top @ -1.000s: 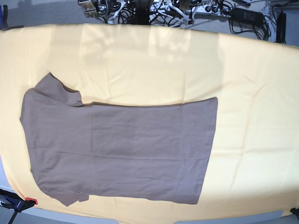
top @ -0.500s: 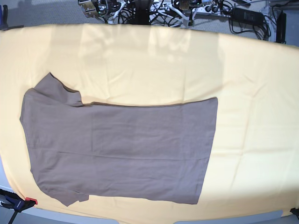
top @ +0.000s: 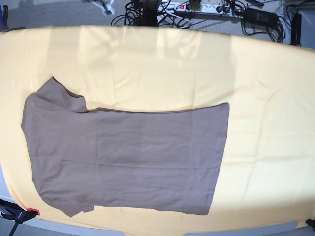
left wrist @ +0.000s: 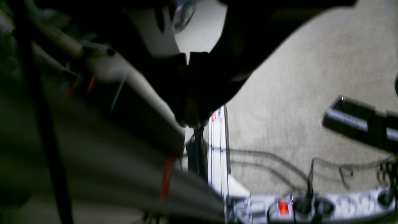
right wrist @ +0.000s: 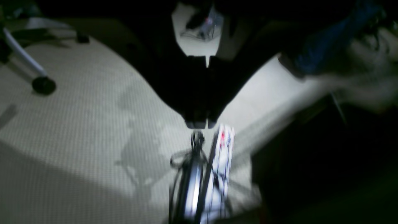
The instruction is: Fold the T-shirt properly
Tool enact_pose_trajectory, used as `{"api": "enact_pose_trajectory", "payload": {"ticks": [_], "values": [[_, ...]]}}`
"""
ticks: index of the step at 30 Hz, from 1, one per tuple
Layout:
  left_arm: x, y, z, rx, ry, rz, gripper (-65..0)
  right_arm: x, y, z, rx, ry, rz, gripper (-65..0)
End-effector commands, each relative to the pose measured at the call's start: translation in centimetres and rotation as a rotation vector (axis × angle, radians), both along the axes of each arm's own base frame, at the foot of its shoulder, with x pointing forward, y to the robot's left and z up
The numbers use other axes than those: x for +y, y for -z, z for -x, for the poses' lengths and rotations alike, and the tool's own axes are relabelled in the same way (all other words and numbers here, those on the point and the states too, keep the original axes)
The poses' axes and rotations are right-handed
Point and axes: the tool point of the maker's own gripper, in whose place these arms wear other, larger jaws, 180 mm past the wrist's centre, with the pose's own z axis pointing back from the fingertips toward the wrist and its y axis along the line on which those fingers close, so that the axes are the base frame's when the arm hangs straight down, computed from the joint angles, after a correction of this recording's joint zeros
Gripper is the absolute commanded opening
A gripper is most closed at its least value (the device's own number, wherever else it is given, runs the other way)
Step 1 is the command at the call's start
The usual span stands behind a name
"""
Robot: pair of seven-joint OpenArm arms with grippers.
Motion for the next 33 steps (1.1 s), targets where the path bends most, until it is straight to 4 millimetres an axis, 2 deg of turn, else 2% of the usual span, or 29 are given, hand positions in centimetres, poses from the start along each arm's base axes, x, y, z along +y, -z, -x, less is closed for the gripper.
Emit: {"api": "enact_pose_trajectory", "payload": {"ticks": [1, 4, 8, 11, 15, 21, 24, 28, 31, 33], "values": [[0.4, -0.6, 0.2, -0.015, 0.013, 0.003, -65.0, 0.4, -0.6, 0.2, -0.007, -0.01, -0.046, -65.0], [1.0, -2.4, 1.3, -0.037, 0.084, 0.011, -65.0, 0.5, -2.6, 2.8, 0.028, -0.074, -0.12, -65.0], [1.3, -5.8, 1.7, -0.071, 0.167, 0.022, -65.0, -0.8, -5.7, 5.0, 0.052, -0.081, -0.131, -65.0], [1.7, -8.9, 1.3, -0.109, 0.243, 0.025, -65.0, -1.6, -8.5, 6.0, 0.038, -0.134, -0.125, -65.0], [2.5, -13.6, 0.0, -0.173, 0.342, 0.014, -65.0, -1.7, -13.1, 5.9, -0.034, -0.237, -0.138, -65.0], [3.0, -20.7, -2.4, -0.29, 0.428, -0.011, -65.0, -0.2, -20.7, 4.4, -0.158, -0.346, -0.162, -65.0], [3.3, -23.7, -3.6, -0.355, 0.451, -0.03, -65.0, 0.3, -23.7, 2.9, -0.233, -0.381, -0.128, -65.0], [3.5, -26.7, -5.4, -0.44, 0.481, -0.047, -65.0, 0.3, -26.2, 0.9, -0.331, -0.434, -0.064, -65.0], [3.8, -28.0, -7.3, -0.505, 0.484, -0.074, -65.0, 0.7, -27.4, -1.5, -0.43, -0.415, -0.045, -65.0], [3.6, -28.5, -8.0, -0.536, 0.495, -0.073, -65.0, 0.2, -28.0, -3.2, -0.497, -0.403, 0.007, -65.0]]}}
